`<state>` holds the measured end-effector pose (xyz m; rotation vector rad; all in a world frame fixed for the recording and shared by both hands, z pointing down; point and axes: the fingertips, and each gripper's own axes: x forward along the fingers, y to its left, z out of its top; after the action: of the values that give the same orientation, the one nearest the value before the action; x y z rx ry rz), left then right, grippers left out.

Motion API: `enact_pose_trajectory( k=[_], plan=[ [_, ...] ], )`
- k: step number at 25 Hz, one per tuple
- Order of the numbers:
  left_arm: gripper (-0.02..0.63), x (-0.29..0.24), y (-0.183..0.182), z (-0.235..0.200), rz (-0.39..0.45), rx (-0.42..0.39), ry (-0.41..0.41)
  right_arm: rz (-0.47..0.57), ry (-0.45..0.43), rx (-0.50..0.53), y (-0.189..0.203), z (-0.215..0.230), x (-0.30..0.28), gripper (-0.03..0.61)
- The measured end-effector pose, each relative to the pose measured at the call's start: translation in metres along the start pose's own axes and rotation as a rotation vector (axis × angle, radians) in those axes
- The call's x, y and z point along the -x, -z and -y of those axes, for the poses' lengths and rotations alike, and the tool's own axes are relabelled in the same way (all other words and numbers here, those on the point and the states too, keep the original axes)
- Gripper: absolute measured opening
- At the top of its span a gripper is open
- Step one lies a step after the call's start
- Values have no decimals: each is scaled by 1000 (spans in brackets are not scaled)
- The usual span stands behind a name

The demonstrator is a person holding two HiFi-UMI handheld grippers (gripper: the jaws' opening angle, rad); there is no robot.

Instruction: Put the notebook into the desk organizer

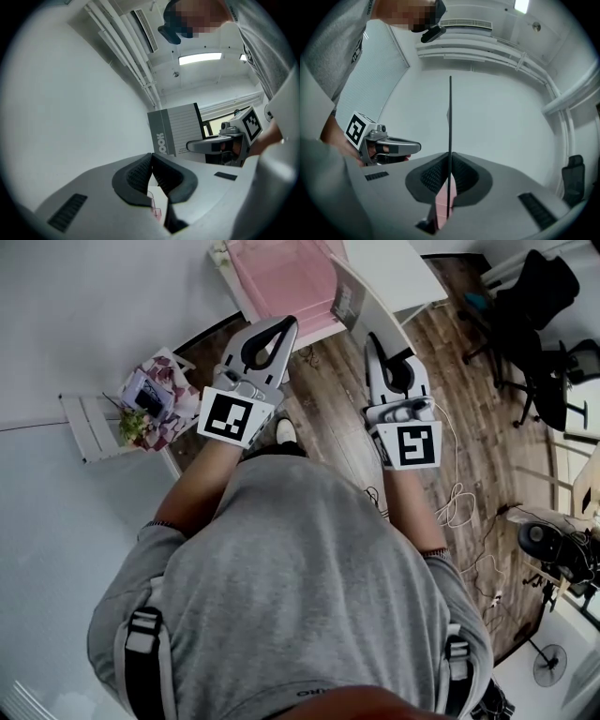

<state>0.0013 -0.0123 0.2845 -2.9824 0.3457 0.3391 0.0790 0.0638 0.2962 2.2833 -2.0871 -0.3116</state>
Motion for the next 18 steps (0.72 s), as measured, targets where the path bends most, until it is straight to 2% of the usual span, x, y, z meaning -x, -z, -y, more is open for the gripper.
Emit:
enact_pose_trajectory(
  k=[11,18],
  plan=[
    [20,-27,32,-69,-29,25,-18,-20,-14,-2,18,5,-79,15],
    [20,-52,49,-100,-61,20,-76,-53,-91,-5,35,23,-116,15]
  ],
)
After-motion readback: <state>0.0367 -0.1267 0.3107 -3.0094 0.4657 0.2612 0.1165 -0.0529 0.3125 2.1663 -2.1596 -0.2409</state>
